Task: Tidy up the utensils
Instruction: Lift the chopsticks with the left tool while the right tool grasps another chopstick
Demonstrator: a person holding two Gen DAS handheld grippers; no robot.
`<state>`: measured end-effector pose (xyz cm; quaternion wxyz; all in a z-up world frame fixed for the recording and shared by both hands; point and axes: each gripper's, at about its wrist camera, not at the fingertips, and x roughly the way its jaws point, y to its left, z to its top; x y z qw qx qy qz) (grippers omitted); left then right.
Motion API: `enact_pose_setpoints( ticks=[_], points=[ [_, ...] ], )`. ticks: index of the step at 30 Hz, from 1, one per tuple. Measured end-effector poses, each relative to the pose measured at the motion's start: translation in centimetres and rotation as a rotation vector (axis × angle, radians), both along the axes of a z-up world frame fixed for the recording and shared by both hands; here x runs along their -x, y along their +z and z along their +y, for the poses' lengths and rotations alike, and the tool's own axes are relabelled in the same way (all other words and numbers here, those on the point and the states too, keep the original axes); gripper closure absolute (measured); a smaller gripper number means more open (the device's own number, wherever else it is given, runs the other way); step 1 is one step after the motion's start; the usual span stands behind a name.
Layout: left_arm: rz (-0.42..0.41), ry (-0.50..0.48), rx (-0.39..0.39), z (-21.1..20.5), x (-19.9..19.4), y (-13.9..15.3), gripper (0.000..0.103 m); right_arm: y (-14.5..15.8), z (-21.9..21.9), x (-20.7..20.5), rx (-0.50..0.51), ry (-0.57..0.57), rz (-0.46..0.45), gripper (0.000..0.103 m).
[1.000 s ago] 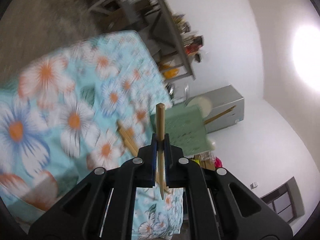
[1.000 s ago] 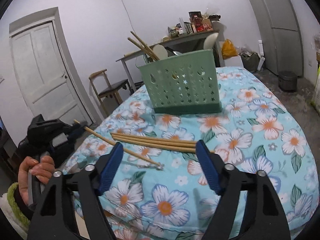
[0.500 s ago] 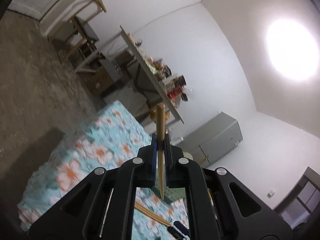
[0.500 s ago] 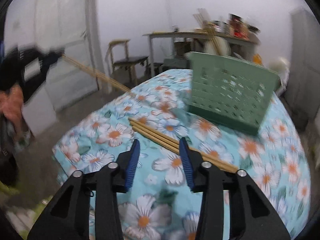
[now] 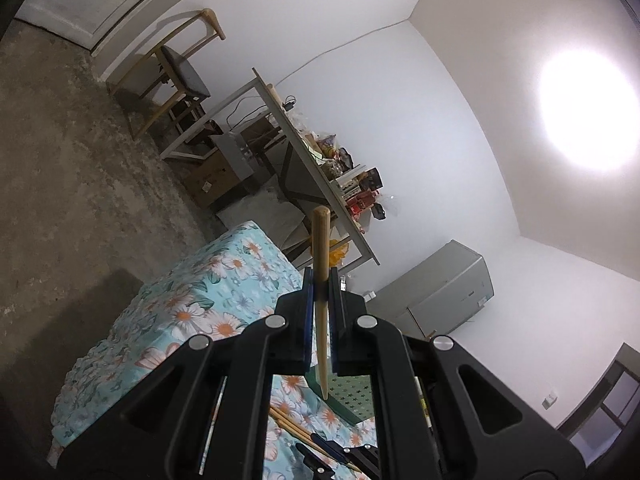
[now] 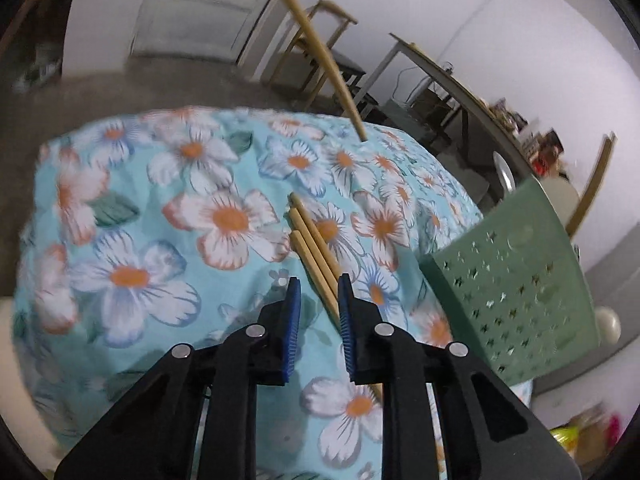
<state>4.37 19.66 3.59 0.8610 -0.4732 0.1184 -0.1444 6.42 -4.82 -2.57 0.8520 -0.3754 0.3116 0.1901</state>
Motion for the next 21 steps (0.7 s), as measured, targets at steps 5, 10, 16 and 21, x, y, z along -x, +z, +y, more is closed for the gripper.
enact_pose_setpoints(
  ticks=[5, 10, 16, 21],
  points=[
    [0.016, 0.004, 0.021, 0.5, -0.3, -0.8, 0.098, -1.3, 1.3, -0.7, 0.138, 0.041, -0.012, 0.086],
    [0.030, 0.011, 0.026, 0.8, -0.5, -1.3, 0.098, -2.2, 2.3, -0.2, 0.214, 0.085, -0.054, 0.093],
    [0.049, 0.017, 0.020, 0.8, -0.9, -1.6, 0.098, -1.2, 2.2, 0.2, 0.142, 0.053, -0.061, 0.094],
    [0.050, 0.022, 0.005, 0.4, -0.9, -1.3, 0.098, 1.9, 1.0, 0.3, 0.009, -0.009, -0.103, 0.096]
  ],
)
